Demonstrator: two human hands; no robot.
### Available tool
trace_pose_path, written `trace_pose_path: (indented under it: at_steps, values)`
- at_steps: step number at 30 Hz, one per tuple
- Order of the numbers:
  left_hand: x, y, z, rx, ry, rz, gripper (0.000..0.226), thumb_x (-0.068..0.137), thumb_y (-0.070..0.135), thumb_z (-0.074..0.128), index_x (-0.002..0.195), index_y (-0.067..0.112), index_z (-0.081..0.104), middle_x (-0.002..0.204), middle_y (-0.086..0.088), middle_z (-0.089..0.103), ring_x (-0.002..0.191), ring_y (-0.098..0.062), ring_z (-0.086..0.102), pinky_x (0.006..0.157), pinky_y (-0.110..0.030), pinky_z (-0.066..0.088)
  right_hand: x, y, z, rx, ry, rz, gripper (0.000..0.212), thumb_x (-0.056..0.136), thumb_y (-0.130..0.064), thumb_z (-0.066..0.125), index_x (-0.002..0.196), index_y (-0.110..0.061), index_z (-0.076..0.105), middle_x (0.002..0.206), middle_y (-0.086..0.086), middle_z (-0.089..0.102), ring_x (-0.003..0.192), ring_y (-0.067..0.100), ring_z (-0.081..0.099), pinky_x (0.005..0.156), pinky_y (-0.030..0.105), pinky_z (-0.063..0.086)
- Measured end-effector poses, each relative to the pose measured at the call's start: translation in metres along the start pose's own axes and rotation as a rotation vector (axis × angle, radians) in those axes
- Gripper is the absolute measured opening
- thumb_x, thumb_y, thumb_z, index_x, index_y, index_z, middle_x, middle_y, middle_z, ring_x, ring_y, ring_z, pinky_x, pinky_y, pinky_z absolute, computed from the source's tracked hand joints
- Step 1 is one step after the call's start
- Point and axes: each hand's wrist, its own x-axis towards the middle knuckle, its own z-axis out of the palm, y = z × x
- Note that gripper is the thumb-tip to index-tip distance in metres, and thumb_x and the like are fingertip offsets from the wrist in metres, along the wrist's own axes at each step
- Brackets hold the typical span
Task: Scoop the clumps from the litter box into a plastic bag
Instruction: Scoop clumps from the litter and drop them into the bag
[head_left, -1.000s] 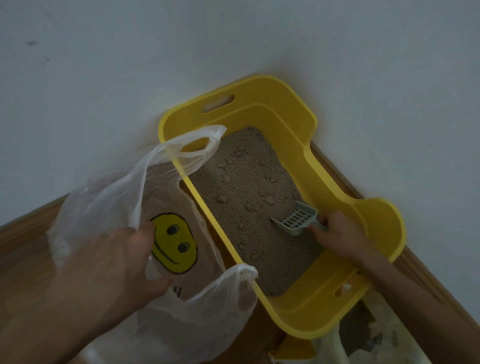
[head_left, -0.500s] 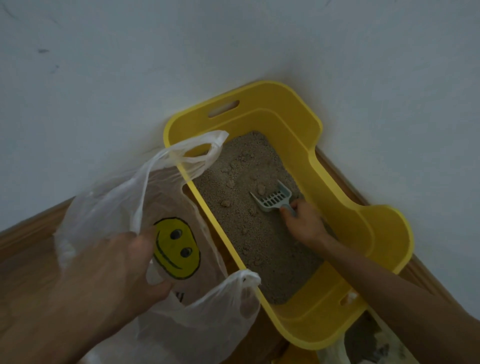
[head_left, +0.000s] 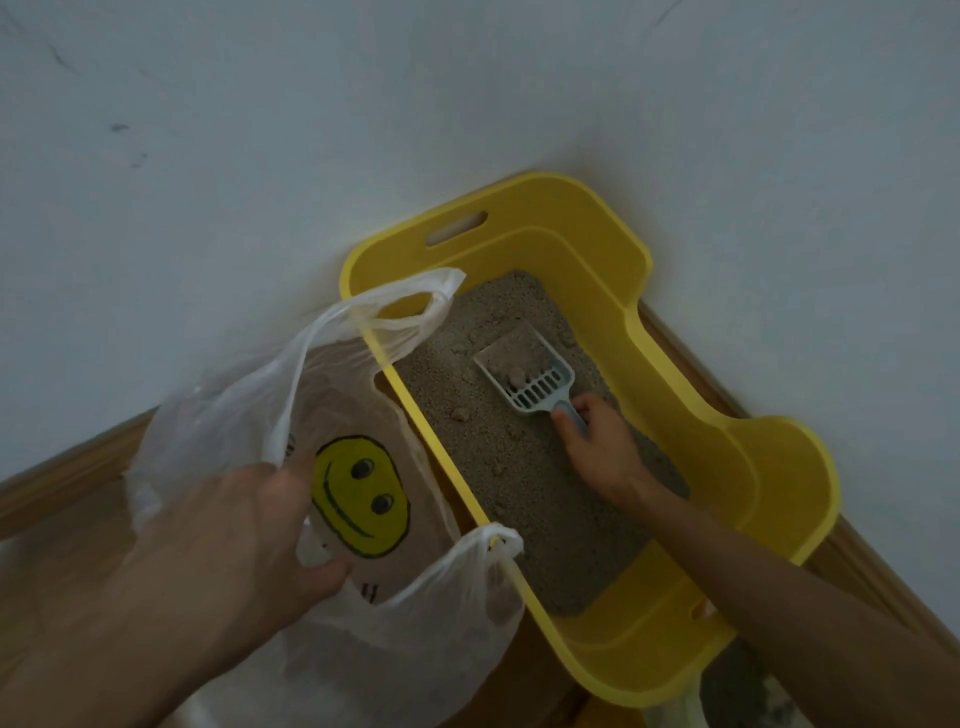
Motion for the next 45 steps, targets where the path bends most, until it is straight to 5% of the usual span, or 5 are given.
trace_pose_path:
  at_steps: [13,22,30,40,45]
  values:
    - [0.009,-0.011,0.008,0.013,0.193,0.081,0.065,0.044,0.06,0.083,0.095,0.024,0.064,0.054,0.018,0.044,0.055,-0.021,0.06,0.043,-0.018,0.024,-0.012,-0.008,-0.002,0.13,-0.038,-0.048,0.024,0.099,-0.033,0.049,0.098,-0.009,0.053,0.072,0.0,0.052,0.059,0.013,0.044,0.053,0.033,0.038]
    - [0.007,-0.006,0.0,-0.013,0.042,-0.014,0.073,0.061,0.072,0.062,0.119,0.029,0.051,0.084,0.011,0.059,0.087,-0.015,0.062,0.068,-0.033,0.053,-0.023,-0.015,-0.021,0.064,0.004,-0.108,0.022,0.099,-0.031,0.049,0.097,-0.01,0.055,0.076,0.006,0.057,0.055,0.008,0.045,0.046,0.023,0.036]
    - [0.003,-0.003,-0.006,-0.038,0.028,0.009,0.07,0.065,0.07,0.063,0.121,0.031,0.047,0.077,0.013,0.053,0.08,-0.013,0.061,0.064,-0.031,0.052,-0.063,-0.043,-0.051,0.097,0.003,-0.178,0.012,0.096,-0.032,0.053,0.099,-0.022,0.06,0.089,0.003,0.065,0.076,0.027,0.062,0.058,0.047,0.053]
    - [-0.013,-0.003,-0.01,0.09,-0.01,-0.012,0.054,0.068,0.076,0.052,0.102,0.037,0.036,0.08,0.01,0.049,0.074,-0.012,0.051,0.062,-0.028,0.045,-0.104,-0.087,-0.069,-0.114,-0.161,-0.391,0.009,0.09,-0.036,0.058,0.095,-0.032,0.063,0.09,-0.017,0.063,0.074,0.007,0.062,0.059,0.016,0.048]
    - [-0.022,-0.003,-0.016,0.067,-0.009,-0.038,0.051,0.067,0.076,0.054,0.096,0.036,0.04,0.083,0.01,0.052,0.082,-0.014,0.059,0.064,-0.029,0.046,-0.11,-0.12,-0.064,-0.298,-0.239,-0.502,0.016,0.088,-0.045,0.054,0.093,-0.032,0.063,0.07,-0.01,0.062,0.063,0.01,0.058,0.05,0.026,0.046]
